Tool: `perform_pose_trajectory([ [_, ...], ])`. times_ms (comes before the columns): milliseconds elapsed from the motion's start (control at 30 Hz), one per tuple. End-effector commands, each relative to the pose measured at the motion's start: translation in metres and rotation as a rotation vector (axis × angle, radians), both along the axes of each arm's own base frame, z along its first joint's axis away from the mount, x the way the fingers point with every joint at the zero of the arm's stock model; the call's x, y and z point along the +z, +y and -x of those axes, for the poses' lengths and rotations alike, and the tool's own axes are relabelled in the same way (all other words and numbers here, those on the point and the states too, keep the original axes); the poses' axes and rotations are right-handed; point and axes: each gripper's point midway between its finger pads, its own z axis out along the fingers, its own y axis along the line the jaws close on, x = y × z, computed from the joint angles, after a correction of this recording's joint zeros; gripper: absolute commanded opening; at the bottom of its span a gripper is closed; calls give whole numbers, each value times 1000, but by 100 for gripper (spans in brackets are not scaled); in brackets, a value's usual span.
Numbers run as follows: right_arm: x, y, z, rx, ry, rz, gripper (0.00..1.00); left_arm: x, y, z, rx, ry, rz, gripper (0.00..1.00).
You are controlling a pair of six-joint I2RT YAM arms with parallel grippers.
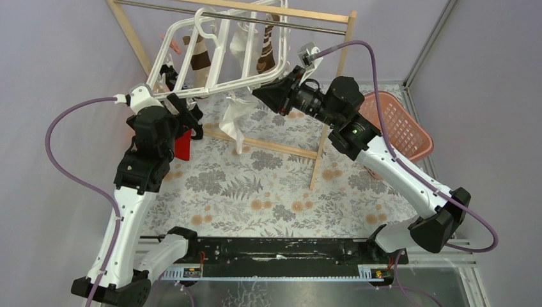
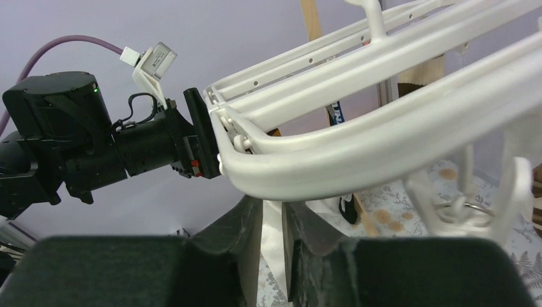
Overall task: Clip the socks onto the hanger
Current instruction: Open the clamp at the hanger.
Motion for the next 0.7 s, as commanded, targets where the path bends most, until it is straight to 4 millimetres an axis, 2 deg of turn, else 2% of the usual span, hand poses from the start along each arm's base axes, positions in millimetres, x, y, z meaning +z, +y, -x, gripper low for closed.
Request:
perform_pose_trajectory([
  [0,34,2,11,18,-81,-58,18,0,3,5,-1,-2,-17,99],
  [133,31,3,12,22,-74,-54,2,1,4,5,-1,-5,-17,99],
  [233,30,1,13,18,-76,-52,0,1,4,6,-1,-7,-17,99],
  [267,28,0,12,10,-76,-50,3,1,4,6,-2,-6,-19,99],
  [300,28,-2,11,-1,-79,-51,11,2,4,6,0,-8,-21,99],
  [367,28,-5,9,-25,-81,-52,35,1,7,6,12,-1,-29,99],
  [433,31,-8,6,-45,-85,-57,48,0,8,6,18,7,-35,99],
  [500,33,-10,4,-67,-91,-60,51,-1,8,6,19,11,-35,99],
  [667,42,-14,-1,-102,-115,-75,50,-3,8,6,18,17,-33,99],
])
